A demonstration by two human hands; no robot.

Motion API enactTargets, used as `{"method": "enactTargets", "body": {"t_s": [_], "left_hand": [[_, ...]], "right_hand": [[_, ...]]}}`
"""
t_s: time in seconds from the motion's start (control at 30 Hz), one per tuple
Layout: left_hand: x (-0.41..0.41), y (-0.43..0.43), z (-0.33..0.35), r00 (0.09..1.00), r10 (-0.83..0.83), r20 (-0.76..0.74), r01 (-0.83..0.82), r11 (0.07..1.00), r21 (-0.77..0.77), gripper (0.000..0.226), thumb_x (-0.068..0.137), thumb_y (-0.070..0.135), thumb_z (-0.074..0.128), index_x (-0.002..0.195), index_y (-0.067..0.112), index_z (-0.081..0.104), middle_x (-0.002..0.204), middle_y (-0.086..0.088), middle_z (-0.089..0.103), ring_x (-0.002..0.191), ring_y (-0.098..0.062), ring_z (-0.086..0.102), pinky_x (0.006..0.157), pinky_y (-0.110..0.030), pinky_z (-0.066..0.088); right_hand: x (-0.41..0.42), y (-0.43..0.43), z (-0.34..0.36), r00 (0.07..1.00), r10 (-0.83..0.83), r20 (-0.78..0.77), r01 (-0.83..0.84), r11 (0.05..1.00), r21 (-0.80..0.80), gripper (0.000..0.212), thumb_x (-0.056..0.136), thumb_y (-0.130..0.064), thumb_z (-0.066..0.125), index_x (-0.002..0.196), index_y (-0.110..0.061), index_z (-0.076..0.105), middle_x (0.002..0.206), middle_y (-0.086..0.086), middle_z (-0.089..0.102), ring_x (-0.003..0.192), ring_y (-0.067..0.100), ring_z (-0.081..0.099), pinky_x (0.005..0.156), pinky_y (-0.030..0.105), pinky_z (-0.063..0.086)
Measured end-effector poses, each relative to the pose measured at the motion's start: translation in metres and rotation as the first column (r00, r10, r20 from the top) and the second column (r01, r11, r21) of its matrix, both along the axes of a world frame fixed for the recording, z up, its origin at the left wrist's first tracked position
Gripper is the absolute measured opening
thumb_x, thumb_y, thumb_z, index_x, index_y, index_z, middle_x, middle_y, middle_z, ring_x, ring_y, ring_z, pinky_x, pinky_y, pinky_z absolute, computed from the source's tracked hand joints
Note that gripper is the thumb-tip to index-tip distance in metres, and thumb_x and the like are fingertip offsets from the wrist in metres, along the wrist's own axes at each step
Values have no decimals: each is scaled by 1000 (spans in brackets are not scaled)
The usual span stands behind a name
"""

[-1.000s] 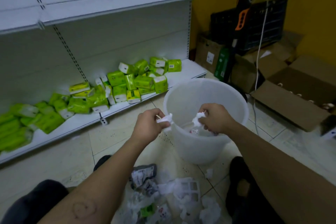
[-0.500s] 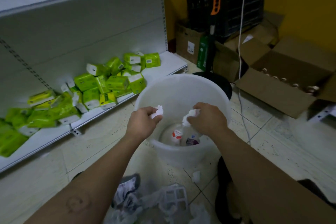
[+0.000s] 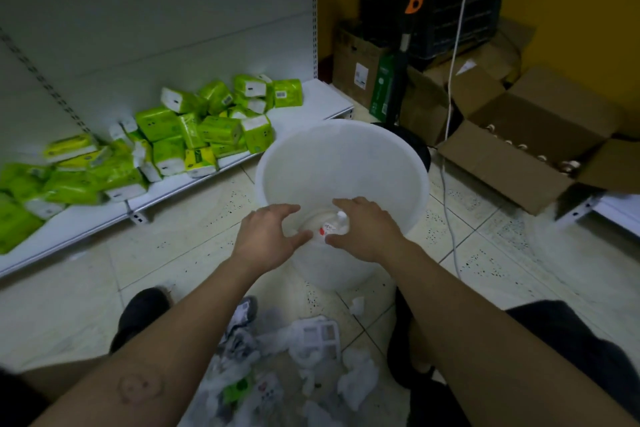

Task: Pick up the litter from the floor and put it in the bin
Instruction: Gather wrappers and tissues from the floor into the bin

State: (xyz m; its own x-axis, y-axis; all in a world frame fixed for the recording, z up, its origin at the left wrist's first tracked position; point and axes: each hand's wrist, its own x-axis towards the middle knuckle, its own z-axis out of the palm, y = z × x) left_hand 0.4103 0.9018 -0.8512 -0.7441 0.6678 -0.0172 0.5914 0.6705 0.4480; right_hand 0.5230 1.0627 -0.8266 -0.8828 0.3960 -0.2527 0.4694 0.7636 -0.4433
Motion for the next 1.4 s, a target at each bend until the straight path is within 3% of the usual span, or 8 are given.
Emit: {"method": "enactTargets", "body": {"t_s": [0.13, 0.3, 0.43, 0.6, 0.77, 1.07, 1.27, 1.4], "left_hand": [[19, -42, -1, 999, 45, 25, -46, 999, 16, 56, 79, 55, 65, 127, 27, 58, 131, 1, 60, 120, -22, 54, 102, -35, 41], [52, -103, -34, 980, 116, 160, -98, 989, -114, 56, 80, 52, 65, 129, 26, 56, 132, -1, 59, 121, -22, 53, 104, -35, 39], [75, -146, -75, 906, 212, 367, -154, 971, -182, 43, 77, 43, 61, 111, 19, 63, 111, -6, 67, 106, -29, 62, 88, -32, 50], [88, -161, -115, 804, 344, 485, -209, 927, -310, 48, 81, 41, 66, 124, 24, 56, 125, -2, 62, 112, -24, 59, 95, -32, 48], [66, -154, -143, 797, 365, 482, -192, 909, -370, 44, 82, 43, 64, 122, 25, 57, 124, -5, 63, 111, -27, 60, 93, -38, 51], [-5, -151, -225, 850, 365, 380, -174, 875, -451, 34, 90, 29, 55, 120, 12, 57, 119, -17, 61, 105, -36, 59, 83, -40, 51], [-43, -142, -270, 882, 413, 227, -229, 796, -560, 72, 90, 26, 58, 151, 23, 19, 160, -12, 9, 147, -33, 7, 114, -51, 27], [-52, -146, -286, 898, 379, 223, -163, 757, -632, 65, 86, 34, 61, 143, 20, 33, 142, -21, 39, 133, -39, 32, 107, -51, 32]], "right_hand": [[16, -40, -3, 999, 46, -16, -47, 997, -59, 64, 79, -48, 66, 135, -26, 45, 133, 3, 54, 118, 22, 53, 98, 36, 45], [41, -78, -35, 950, 194, 243, -189, 981, -44, 68, 80, -49, 65, 139, -26, 42, 138, 1, 50, 123, 20, 49, 100, 35, 43], [56, -96, -71, 928, 134, 347, -88, 986, -145, 66, 82, -44, 65, 139, -17, 42, 141, 7, 48, 123, 24, 48, 101, 34, 43], [58, -105, -109, 871, 171, 462, -99, 980, -175, 52, 84, -34, 62, 130, -11, 50, 131, 10, 55, 114, 24, 54, 83, 24, 38], [36, -106, -145, 839, 206, 504, -143, 977, -160, 36, 90, -22, 54, 123, -6, 54, 124, 12, 59, 110, 25, 57, 85, 29, 45], [29, -112, -256, 806, 175, 565, -138, 985, -107, 53, 89, -31, 55, 139, -19, 42, 140, 11, 46, 123, 29, 49, 102, 41, 44], [17, -110, -303, 795, 101, 598, -177, 982, 70, 78, 86, -30, 61, 149, -24, 15, 156, 17, 13, 142, 36, 19, 113, 51, 23], [16, -107, -325, 770, 116, 627, -203, 977, 69, 85, 84, -28, 63, 150, -25, 10, 155, 18, 13, 142, 37, 19, 113, 54, 22]]}}
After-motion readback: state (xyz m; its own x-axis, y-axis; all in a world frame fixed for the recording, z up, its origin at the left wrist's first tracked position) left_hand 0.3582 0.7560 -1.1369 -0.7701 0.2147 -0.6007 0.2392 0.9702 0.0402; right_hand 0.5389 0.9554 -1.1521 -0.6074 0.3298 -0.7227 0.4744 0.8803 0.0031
